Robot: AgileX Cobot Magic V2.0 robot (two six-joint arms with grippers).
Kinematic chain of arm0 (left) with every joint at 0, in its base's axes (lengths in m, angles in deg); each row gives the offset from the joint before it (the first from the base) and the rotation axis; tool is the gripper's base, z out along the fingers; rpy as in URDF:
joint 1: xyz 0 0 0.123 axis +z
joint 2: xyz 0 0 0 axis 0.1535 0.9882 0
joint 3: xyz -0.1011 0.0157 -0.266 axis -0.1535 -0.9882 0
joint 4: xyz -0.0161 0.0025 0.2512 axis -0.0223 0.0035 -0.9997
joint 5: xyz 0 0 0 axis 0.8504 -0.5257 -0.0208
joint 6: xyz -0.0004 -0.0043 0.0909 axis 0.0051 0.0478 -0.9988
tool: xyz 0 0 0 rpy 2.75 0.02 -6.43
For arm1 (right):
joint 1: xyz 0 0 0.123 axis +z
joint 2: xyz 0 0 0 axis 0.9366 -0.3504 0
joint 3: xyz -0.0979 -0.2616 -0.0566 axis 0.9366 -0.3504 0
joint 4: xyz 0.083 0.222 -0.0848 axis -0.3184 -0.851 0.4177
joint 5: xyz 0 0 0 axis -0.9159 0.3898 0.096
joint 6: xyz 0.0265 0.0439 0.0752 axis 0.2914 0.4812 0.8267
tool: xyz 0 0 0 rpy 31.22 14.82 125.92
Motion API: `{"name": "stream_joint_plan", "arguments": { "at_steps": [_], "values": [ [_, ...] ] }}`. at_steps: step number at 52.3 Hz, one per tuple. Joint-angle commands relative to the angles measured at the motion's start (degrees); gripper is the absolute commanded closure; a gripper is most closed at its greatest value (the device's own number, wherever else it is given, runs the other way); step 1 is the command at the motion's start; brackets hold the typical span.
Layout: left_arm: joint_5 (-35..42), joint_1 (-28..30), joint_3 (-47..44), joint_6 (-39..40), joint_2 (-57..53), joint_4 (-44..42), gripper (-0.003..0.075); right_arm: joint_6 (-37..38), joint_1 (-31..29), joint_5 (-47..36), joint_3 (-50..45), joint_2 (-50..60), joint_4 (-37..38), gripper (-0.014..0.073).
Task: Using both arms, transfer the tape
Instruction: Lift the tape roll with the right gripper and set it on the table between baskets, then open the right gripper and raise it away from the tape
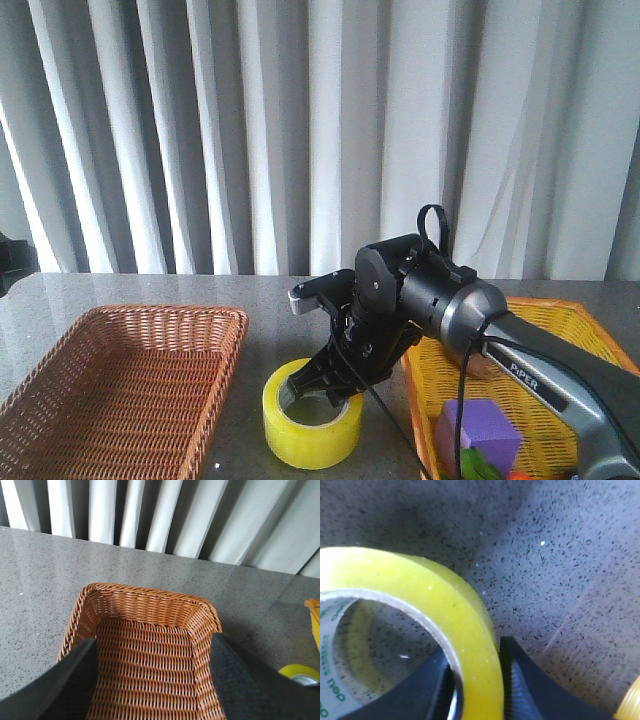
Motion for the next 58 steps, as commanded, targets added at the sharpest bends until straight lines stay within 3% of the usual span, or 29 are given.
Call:
{"name": "stream_joint_plan", "arguments": {
  "at_steps": [1,12,30,44,58],
  "values": [
    [3.5,-0.3,1.9,0.1,-1.1,0.9,0.0249,0.1,-0.2,-2.4,2.1,3.3,0.7,0.0391],
    [2.9,-0.3,1.9,0.1,-1.1,0.9,0.0249,-0.2,-0.2,-2.9,2.1,3.1,0.9,0.0314],
    [2.5,-0.3,1.9,0.1,-1.1,0.9,0.0249,-0.4,-0.2,-3.5,3.0,5.0,-1.1,0.0048],
    [1.5,-0.3,1.9,0.1,-1.1,0.9,0.0249,1.1,-2.4,-4.1,5.4,15.5,4.2,0.0057],
    [1.5,-1.3,1.9,-1.0,-1.1,0.9,0.0249,1.4,-11.7,-3.0,5.3,29.5,3.8,0.012]
  ]
}}
